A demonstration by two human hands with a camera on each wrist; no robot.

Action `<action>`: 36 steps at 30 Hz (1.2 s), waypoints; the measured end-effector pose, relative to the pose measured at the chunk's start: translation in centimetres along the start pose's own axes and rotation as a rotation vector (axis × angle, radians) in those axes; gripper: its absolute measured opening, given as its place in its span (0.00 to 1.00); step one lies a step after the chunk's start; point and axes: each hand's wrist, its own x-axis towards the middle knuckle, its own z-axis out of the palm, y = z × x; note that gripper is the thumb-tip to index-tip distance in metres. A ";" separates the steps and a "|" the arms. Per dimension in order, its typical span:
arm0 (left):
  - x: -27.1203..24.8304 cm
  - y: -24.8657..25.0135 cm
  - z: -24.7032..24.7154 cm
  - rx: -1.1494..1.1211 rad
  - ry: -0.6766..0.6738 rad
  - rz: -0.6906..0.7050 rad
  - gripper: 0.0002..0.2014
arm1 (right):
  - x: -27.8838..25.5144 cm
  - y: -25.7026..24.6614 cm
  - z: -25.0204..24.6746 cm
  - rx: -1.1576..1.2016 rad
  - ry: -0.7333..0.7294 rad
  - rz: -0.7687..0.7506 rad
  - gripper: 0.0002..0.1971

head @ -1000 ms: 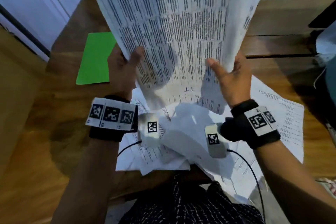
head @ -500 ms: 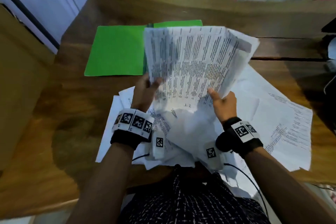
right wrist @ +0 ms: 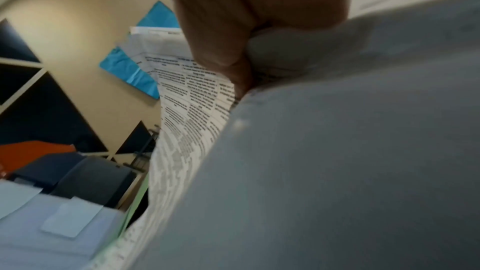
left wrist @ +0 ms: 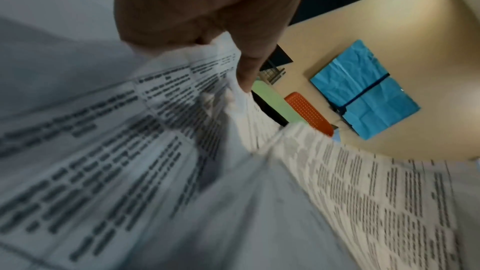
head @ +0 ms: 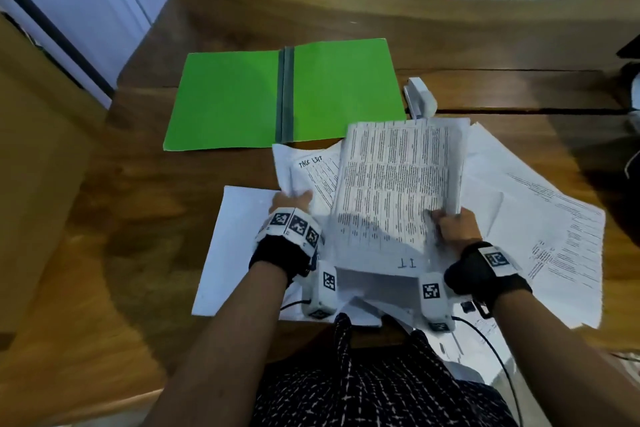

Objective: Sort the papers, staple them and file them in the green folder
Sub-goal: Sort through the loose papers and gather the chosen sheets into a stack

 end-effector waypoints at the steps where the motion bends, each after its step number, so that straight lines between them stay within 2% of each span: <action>1: -0.1 0.5 0.6 -0.009 -0.030 0.028 0.33 | 0.0 0.1 0.2 0.024 -0.024 0.011 0.08; 4: -1.0 0.9 2.2 0.010 -0.098 0.059 0.24 | 0.0 0.1 0.5 0.030 -0.051 0.018 0.02; 6: -1.0 0.8 2.7 0.050 -0.060 0.069 0.23 | 0.1 0.2 0.3 0.001 -0.083 0.019 0.06; 8: -1.4 1.2 2.7 0.075 0.011 0.107 0.25 | -0.3 0.1 0.1 -0.038 -0.111 0.014 0.05; 10: -2.2 2.2 2.0 0.061 0.076 0.154 0.25 | -0.4 0.2 -0.3 -0.029 -0.109 0.012 0.10; 15: -5.3 5.5 -3.0 0.026 0.258 0.402 0.18 | -0.5 0.3 -0.5 -0.067 -0.101 -0.003 0.11; 20: -10.1 9.6 -10.1 -0.089 0.493 0.684 0.21 | -0.7 0.3 -0.3 -0.134 -0.156 -0.025 0.11; 21: -10.5 10.1 -10.9 -0.167 0.487 0.723 0.21 | -0.9 0.0 -0.3 -0.141 -0.173 -0.026 0.11; 24: -11.1 10.6 -11.6 -0.415 0.350 0.775 0.22 | -1.5 -0.6 -0.5 -0.167 -0.224 -0.027 0.14; 26: -9.8 10.2 -10.4 -0.380 0.247 0.728 0.21 | -1.6 -0.8 -0.5 -0.188 -0.231 -0.046 0.18; 30: -5.8 7.7 -6.3 -0.283 0.077 0.525 0.23 | -1.7 -0.5 -0.7 -0.027 -0.138 -0.159 0.24; 32: -4.1 5.8 -3.6 -0.221 0.047 0.452 0.20 | -1.7 -0.5 -0.9 0.116 -0.095 -0.116 0.24; 34: -2.3 3.9 -1.4 -0.182 0.047 0.365 0.21 | -1.8 -0.5 -0.8 0.157 -0.095 -0.080 0.25; 36: -1.3 2.5 0.5 -0.091 0.033 0.278 0.27 | -2.0 -0.3 -0.6 0.201 -0.177 -0.069 0.35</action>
